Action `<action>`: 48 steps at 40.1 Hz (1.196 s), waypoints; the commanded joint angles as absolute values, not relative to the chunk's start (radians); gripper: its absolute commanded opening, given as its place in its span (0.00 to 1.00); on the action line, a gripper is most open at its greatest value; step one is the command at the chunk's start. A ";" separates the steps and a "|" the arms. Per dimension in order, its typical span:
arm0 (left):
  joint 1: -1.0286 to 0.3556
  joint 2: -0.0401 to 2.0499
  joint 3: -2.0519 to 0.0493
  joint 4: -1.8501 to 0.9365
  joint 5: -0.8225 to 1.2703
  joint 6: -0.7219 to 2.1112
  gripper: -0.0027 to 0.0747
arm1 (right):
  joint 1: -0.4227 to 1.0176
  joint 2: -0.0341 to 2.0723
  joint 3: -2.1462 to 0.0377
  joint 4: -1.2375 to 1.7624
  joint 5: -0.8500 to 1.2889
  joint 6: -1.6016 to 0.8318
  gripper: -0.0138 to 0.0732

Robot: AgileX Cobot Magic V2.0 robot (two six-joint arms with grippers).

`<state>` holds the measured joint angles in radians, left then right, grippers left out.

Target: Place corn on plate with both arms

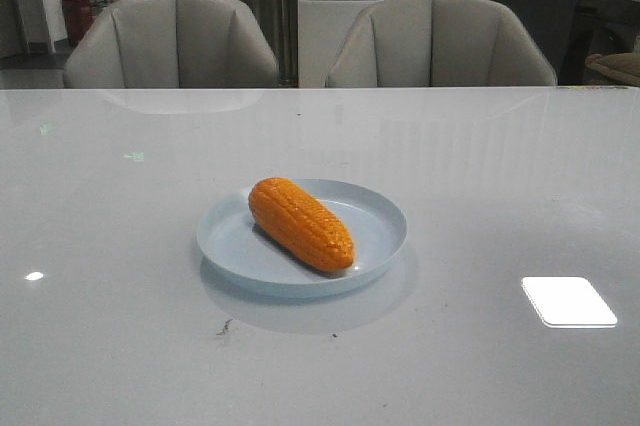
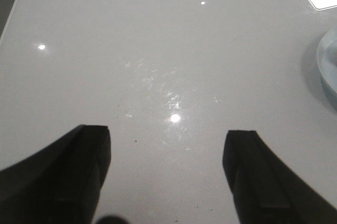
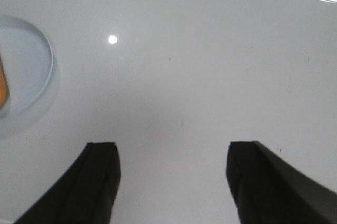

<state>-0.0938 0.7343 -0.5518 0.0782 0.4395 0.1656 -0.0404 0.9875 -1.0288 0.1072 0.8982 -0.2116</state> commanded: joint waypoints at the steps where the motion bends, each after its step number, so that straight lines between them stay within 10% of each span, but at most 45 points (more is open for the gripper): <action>1: -0.092 0.731 -0.580 0.079 0.367 0.157 0.69 | -0.047 0.852 -0.911 0.084 0.791 -0.223 0.78; 31: -0.092 0.731 -0.580 0.075 0.360 0.157 0.68 | -0.047 0.620 -0.716 0.085 0.767 -0.222 0.78; 48: -0.092 0.731 -0.580 0.047 0.360 0.157 0.15 | -0.047 0.620 -0.716 0.085 0.767 -0.222 0.78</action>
